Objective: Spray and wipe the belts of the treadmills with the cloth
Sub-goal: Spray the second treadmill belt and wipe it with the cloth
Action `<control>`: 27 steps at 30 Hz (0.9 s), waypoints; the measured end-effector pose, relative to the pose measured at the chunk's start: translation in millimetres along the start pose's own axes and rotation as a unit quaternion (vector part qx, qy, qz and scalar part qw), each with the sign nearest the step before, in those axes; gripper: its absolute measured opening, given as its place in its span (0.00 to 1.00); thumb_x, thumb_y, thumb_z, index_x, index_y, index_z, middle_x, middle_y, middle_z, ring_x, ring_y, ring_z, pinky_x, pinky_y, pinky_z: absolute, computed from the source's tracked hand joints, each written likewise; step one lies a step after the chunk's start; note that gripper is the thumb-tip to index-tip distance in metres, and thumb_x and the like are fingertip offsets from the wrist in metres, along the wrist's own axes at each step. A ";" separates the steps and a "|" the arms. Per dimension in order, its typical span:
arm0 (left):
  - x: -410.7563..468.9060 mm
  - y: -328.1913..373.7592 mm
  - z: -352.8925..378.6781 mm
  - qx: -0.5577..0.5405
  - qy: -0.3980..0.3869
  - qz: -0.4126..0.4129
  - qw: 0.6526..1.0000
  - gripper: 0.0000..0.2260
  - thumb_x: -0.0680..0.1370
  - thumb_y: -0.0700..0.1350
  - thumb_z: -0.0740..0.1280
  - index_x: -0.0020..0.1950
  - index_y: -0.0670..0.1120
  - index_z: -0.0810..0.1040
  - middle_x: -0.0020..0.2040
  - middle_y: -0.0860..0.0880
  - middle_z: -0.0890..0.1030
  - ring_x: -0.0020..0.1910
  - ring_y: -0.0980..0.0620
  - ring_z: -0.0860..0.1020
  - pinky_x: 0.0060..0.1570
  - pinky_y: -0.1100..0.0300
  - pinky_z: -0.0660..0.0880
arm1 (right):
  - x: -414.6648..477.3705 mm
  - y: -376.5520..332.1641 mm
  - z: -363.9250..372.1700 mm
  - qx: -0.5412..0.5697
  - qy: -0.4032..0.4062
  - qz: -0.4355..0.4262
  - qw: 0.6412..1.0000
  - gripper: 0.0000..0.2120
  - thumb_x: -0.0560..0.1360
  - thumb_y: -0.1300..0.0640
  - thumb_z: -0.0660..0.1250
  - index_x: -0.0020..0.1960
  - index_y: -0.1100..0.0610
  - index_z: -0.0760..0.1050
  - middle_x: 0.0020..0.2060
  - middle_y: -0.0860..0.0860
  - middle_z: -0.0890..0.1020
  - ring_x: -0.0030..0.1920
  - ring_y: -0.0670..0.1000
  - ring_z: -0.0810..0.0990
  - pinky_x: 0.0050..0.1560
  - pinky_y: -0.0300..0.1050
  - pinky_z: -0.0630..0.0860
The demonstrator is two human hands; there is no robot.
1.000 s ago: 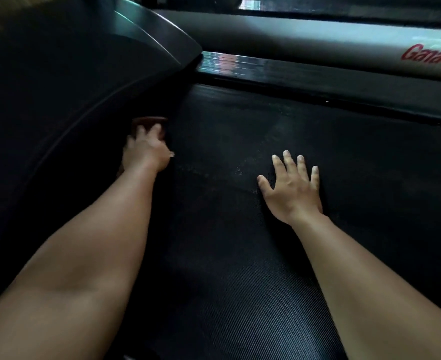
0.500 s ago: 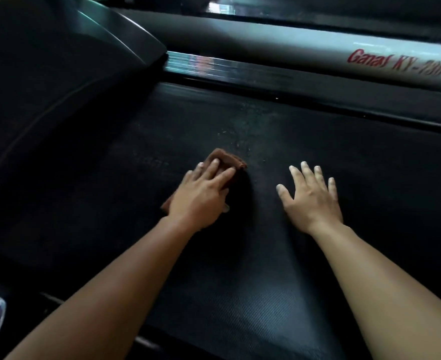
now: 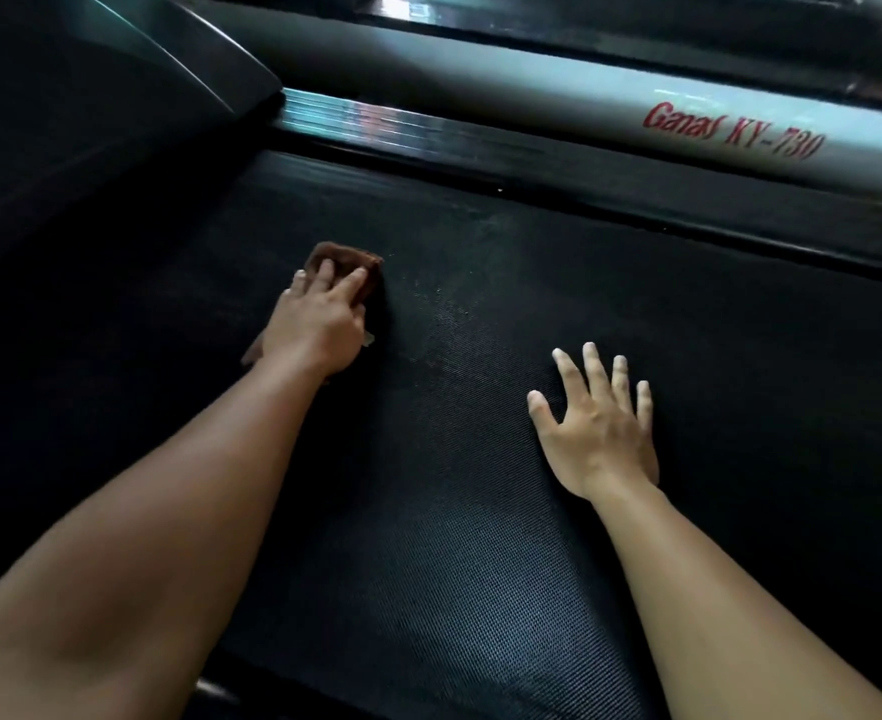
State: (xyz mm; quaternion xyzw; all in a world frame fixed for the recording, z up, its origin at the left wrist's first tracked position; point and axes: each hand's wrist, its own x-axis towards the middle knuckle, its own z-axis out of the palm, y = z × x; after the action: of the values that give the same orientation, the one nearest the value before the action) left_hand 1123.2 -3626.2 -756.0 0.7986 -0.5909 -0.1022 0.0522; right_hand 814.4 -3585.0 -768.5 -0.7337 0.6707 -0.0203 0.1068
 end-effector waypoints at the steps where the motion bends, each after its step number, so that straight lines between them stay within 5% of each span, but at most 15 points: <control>1: 3.0 15.6 3.3 0.005 0.001 0.017 1.000 0.25 0.84 0.55 0.54 0.81 0.59 0.54 0.83 0.46 0.51 0.81 0.41 0.49 0.79 0.49 0.47 | 0.5 0.0 0.6 0.001 0.002 0.002 1.000 0.31 0.79 0.34 0.45 0.80 0.42 0.46 0.81 0.46 0.43 0.79 0.52 0.37 0.77 0.57 0.35; 7: -17.7 108.0 31.8 0.017 -0.022 0.160 0.987 0.28 0.82 0.56 0.57 0.81 0.61 0.52 0.83 0.47 0.50 0.81 0.41 0.48 0.79 0.47 0.50 | 3.1 0.6 2.8 0.006 0.009 0.010 1.000 0.31 0.78 0.33 0.46 0.79 0.40 0.48 0.81 0.45 0.44 0.79 0.51 0.37 0.77 0.59 0.34; 11: -67.2 102.1 42.2 0.026 -0.024 0.251 0.967 0.31 0.76 0.62 0.46 0.80 0.61 0.54 0.82 0.48 0.54 0.81 0.44 0.52 0.77 0.45 0.56 | 5.2 1.8 2.1 0.006 0.007 0.011 1.000 0.31 0.79 0.34 0.47 0.80 0.40 0.48 0.81 0.46 0.44 0.80 0.52 0.37 0.77 0.60 0.35; 20: -45.4 -13.8 5.5 -0.006 -0.005 0.065 0.998 0.25 0.84 0.54 0.57 0.80 0.61 0.56 0.83 0.50 0.52 0.81 0.45 0.50 0.79 0.50 0.47 | 5.6 1.5 3.1 0.004 0.007 0.008 1.000 0.31 0.79 0.33 0.45 0.80 0.40 0.47 0.81 0.46 0.43 0.80 0.52 0.38 0.77 0.60 0.35; 27: 6.5 38.4 5.6 -0.020 0.017 0.024 0.999 0.25 0.84 0.55 0.55 0.81 0.59 0.55 0.83 0.49 0.51 0.81 0.45 0.49 0.78 0.54 0.46 | 6.7 1.2 3.9 0.009 0.015 0.012 1.000 0.31 0.79 0.33 0.46 0.80 0.40 0.48 0.81 0.46 0.44 0.80 0.51 0.39 0.77 0.59 0.36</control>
State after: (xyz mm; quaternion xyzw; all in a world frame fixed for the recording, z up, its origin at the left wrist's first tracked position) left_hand 1087.9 -3643.6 -754.3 0.7843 -0.6071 -0.0991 0.0803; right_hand 814.6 -3591.2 -773.3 -0.7243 0.6807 -0.0363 0.1036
